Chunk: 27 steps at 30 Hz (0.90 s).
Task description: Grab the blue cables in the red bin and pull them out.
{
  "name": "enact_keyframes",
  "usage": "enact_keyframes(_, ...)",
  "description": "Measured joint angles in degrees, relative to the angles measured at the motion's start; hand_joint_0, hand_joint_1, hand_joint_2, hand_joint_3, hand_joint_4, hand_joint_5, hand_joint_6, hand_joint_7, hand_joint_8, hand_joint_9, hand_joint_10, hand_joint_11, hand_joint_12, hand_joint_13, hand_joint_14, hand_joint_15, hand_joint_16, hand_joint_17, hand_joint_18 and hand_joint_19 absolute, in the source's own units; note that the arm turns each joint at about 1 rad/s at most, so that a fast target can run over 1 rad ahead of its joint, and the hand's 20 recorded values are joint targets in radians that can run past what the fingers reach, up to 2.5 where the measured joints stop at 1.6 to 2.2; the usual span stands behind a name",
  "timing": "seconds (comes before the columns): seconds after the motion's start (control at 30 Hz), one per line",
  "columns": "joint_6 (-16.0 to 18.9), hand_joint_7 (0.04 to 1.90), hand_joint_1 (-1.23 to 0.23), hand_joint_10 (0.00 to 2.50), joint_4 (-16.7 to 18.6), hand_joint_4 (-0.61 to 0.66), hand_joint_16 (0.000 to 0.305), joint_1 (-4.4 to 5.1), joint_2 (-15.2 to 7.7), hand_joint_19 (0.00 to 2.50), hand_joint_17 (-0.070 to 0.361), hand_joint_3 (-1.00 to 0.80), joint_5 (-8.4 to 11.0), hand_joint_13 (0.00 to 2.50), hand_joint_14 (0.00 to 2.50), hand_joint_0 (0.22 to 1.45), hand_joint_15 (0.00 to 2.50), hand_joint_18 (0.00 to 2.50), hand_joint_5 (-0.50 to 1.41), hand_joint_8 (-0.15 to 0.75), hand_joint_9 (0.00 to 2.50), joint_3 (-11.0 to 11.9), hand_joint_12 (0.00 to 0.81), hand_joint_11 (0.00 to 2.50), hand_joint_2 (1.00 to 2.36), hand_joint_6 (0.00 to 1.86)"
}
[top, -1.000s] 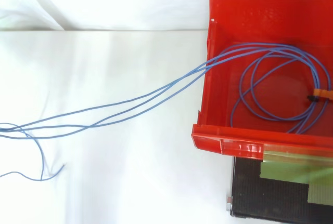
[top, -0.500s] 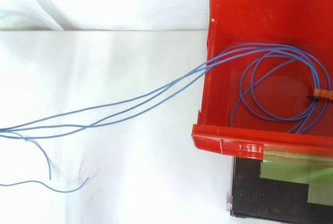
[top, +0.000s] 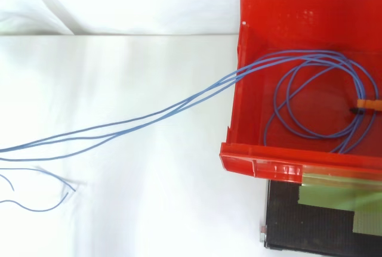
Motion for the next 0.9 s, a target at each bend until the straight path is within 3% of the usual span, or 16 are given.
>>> enact_keyframes(0.13, 0.71, 0.7, -0.9, 1.94, 0.0, 0.13, 0.037, 0.05, 0.0, 1.2, 0.083, -1.0, -0.08, 0.99, 1.67, 0.86, 1.18, 0.81, 0.81, 0.275, 0.79, 0.0, 0.308, 1.29, 1.0, 0.72)
enact_keyframes(0.23, 1.13, 0.71, -0.91, 1.95, 0.0, 0.13, 0.037, 0.05, 0.0, 1.2, 0.083, -0.9, -0.1, 1.0, 1.67, 0.89, 1.18, 0.81, 0.8, 0.272, 0.79, 0.0, 0.311, 1.28, 1.01, 0.71)
enact_keyframes(0.63, 3.08, 0.68, -0.95, 1.98, 0.29, 0.16, 0.038, 0.08, 0.0, 1.18, 0.086, -0.68, -0.12, 0.98, 1.67, 0.91, 1.19, 0.79, 0.66, 0.283, 0.75, 0.0, 0.314, 1.26, 1.02, 0.69)
enact_keyframes(0.9, 3.49, 0.6, -0.97, 2.0, 0.6, 0.18, 0.04, 0.09, 0.01, 1.17, 0.089, -0.42, -0.12, 0.95, 1.69, 0.93, 1.17, 0.77, 0.52, 0.293, 0.68, 0.01, 0.321, 1.26, 1.02, 0.82)
